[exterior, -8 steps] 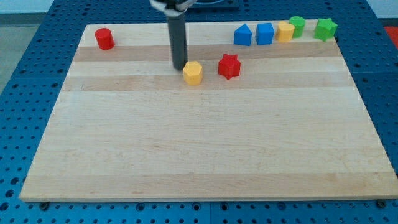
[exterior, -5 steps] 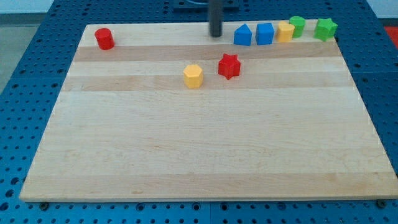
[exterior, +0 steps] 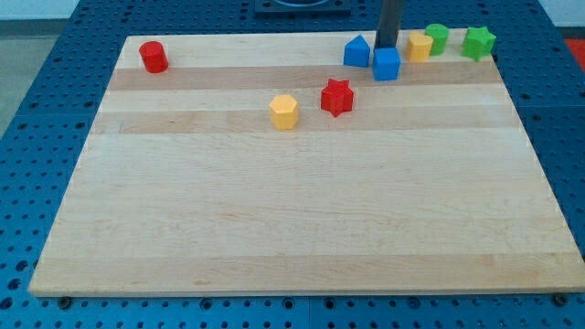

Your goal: Separate the blue blocks

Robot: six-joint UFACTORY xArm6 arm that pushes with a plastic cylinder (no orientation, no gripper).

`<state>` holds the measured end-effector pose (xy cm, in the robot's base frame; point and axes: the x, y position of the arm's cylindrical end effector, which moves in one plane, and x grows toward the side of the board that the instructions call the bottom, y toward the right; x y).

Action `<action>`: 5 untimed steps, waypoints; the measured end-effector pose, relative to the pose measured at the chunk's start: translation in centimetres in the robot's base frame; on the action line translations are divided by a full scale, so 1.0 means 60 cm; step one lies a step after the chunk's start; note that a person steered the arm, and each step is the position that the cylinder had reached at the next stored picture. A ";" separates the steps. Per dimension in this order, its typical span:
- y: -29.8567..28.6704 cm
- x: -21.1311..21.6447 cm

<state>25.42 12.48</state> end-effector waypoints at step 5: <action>-0.125 -0.010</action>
<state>24.81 4.96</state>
